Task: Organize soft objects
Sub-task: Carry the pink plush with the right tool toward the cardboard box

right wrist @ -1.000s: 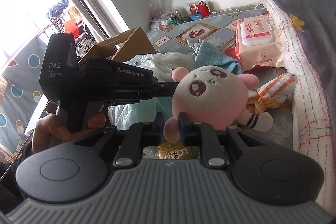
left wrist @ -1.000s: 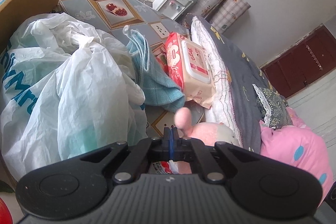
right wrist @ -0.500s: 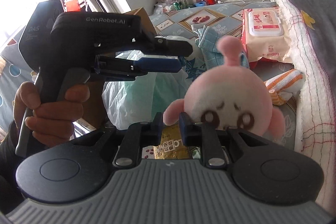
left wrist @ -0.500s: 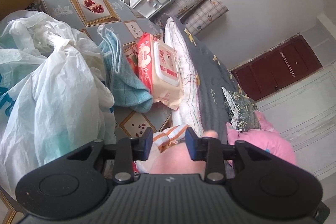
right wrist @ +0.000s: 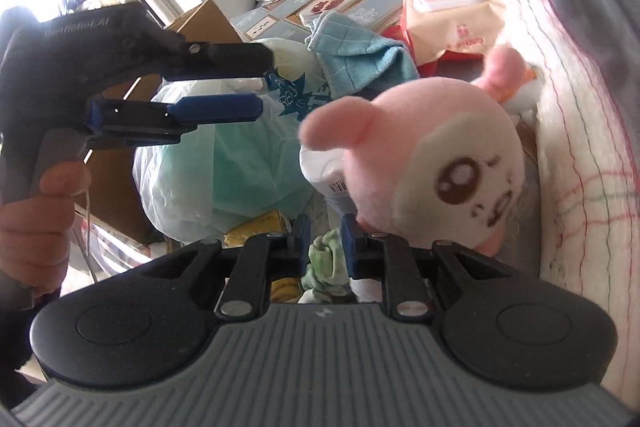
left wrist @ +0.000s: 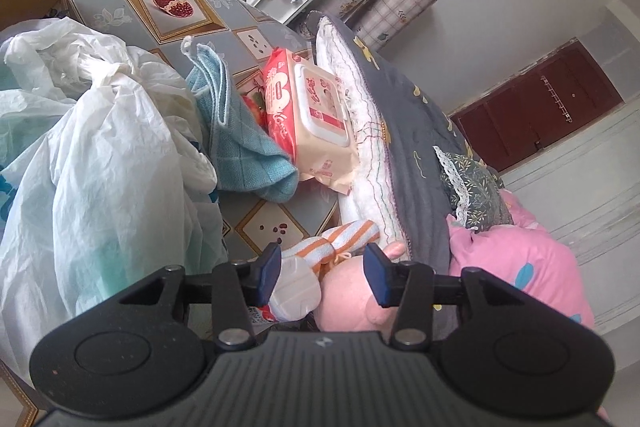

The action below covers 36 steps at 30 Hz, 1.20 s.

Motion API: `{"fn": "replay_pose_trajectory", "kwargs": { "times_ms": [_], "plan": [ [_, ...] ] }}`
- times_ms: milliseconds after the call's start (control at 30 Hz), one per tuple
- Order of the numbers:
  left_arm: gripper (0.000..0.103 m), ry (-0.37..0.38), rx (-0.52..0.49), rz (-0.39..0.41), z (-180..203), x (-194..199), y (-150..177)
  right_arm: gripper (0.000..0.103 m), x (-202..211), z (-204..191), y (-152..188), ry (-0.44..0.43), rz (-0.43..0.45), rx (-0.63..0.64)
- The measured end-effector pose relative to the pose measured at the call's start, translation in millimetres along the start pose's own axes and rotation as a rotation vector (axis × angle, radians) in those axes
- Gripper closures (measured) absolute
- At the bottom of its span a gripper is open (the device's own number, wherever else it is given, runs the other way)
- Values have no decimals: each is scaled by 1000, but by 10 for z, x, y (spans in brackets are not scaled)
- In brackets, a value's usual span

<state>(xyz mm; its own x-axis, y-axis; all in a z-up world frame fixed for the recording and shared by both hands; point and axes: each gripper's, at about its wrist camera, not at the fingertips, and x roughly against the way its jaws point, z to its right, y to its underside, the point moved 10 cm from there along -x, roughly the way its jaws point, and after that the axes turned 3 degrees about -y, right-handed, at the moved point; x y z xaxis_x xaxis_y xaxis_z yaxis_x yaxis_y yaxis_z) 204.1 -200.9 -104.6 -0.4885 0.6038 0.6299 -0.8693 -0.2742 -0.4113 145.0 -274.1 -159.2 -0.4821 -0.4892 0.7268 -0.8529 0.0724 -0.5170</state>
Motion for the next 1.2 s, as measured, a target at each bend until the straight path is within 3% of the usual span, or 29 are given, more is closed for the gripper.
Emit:
{"fn": "replay_pose_trajectory", "kwargs": {
  "times_ms": [133,367,500,700,900,1000,1033,1200],
  "plan": [
    [57,-31,-69,22,39,76,48,82,275,-22,-68,11,52,6],
    [53,-120,-299,101,220,194,243,61,1008,197,-519,112,201,3],
    [52,-87,-394,59,397,131,483,57,995,462,-771,167,210,-69],
    [52,-85,-531,-20,582,-115,854,57,498,776,-831,174,130,-192],
    [53,-112,-533,-71,510,-311,965,61,130,965,-827,185,83,-256],
    [53,-120,-542,-69,503,-362,950,72,26,984,-826,185,70,-260],
    [53,-123,-546,-69,505,-378,947,80,2,980,-823,182,70,-261],
    [51,-135,-561,-58,537,-442,931,86,90,859,-811,202,96,-223]
  ]
}}
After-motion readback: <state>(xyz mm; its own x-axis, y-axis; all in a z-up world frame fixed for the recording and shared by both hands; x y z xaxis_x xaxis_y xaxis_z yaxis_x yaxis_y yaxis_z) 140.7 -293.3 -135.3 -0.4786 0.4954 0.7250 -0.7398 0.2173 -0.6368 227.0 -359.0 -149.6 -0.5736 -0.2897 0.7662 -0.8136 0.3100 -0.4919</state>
